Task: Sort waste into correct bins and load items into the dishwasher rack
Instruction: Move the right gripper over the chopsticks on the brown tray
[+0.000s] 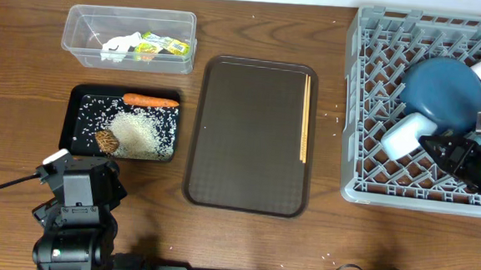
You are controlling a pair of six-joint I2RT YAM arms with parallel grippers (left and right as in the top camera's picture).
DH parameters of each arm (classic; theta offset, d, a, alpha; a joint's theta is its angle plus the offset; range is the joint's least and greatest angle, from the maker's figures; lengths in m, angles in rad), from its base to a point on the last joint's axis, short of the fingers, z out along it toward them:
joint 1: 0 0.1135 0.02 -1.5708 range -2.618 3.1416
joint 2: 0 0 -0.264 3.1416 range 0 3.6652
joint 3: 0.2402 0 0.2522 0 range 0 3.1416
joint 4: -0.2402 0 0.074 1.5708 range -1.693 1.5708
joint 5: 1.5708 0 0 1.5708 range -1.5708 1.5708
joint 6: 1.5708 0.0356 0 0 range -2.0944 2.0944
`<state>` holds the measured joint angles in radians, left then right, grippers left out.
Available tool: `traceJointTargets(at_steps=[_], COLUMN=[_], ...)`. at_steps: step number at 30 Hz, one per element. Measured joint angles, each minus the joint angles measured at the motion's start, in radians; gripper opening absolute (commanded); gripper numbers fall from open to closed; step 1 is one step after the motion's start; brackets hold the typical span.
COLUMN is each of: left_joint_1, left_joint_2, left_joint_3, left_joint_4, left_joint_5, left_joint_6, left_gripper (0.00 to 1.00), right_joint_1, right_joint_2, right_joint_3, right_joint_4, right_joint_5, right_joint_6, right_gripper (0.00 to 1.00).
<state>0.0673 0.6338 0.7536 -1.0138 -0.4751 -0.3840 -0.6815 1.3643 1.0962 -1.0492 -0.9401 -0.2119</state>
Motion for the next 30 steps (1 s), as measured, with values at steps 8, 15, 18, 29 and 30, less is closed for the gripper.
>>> traceJointTargets(at_steps=[8,15,18,29,30], left_joint_1=[0.000,0.000,0.000,0.000,0.000], left_joint_2=[0.000,0.000,0.000,0.000,0.000], left_joint_3=[0.000,0.000,0.000,0.000,0.000], left_joint_4=[0.000,0.000,0.000,0.000,0.000], left_joint_5=[0.000,0.000,0.000,0.000,0.000], left_joint_6=[0.000,0.000,0.000,0.000,0.000], left_gripper=[0.98,0.98,0.98,0.98,0.98], right_joint_1=[-0.005,-0.004,0.016,0.303,0.346], right_joint_2=[-0.197,-0.308,-0.332,-0.341,-0.341], right_joint_3=[0.000,0.000,0.000,0.000,0.000], right_joint_4=[0.028,0.040,0.041,0.152,0.172], right_joint_5=[0.071,0.042,0.008,-0.191,-0.196], right_joint_6=[0.105,0.160,0.171,0.142,0.141], right_gripper=[0.66,0.78,0.88,0.94,0.91])
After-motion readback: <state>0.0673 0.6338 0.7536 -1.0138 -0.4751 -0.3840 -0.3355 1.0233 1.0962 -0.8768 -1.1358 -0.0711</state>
